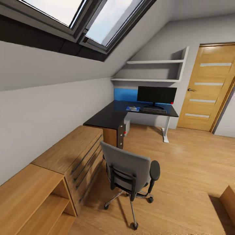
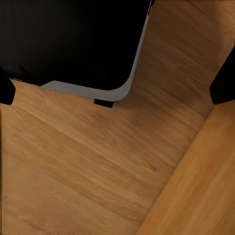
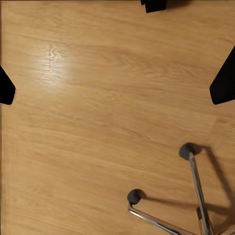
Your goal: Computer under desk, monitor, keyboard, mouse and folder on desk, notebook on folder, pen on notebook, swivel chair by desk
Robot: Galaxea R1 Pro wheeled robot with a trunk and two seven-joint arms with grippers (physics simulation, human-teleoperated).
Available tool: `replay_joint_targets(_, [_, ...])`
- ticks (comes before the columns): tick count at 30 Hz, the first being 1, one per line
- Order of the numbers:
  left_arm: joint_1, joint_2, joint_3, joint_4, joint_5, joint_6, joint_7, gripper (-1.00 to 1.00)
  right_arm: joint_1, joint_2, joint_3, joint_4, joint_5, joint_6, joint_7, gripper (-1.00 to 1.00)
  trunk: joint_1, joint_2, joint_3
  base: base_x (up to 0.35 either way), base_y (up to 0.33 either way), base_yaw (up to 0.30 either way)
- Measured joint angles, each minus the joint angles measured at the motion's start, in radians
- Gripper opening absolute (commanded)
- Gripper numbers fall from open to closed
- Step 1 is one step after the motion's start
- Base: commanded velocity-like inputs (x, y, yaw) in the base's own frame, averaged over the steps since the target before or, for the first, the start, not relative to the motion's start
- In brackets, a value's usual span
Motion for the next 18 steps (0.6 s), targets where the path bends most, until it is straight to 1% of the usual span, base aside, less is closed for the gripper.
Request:
replay_joint_targets(6, [0.000, 0.000, 0.000, 0.000, 0.000, 0.000, 0.000, 1.00, 0.000, 0.000, 0.000, 0.000, 0.000, 0.000, 0.000, 1.00, 0.000, 0.000, 0.000, 0.000, 0.211, -0.262])
replay_joint_targets(13, [0.000, 0.000, 0.000, 0.000, 0.000, 0.000, 0.000, 1.00, 0.000, 0.000, 0.000, 0.000, 0.000, 0.000, 0.000, 1.00, 0.000, 0.000, 0.000, 0.000, 0.099, -0.262])
replay_joint_targets(18, [0.000, 0.000, 0.000, 0.000, 0.000, 0.000, 0.000, 1.00, 0.000, 0.000, 0.000, 0.000, 0.000, 0.000, 0.000, 1.00, 0.000, 0.000, 0.000, 0.000, 0.223, -0.262])
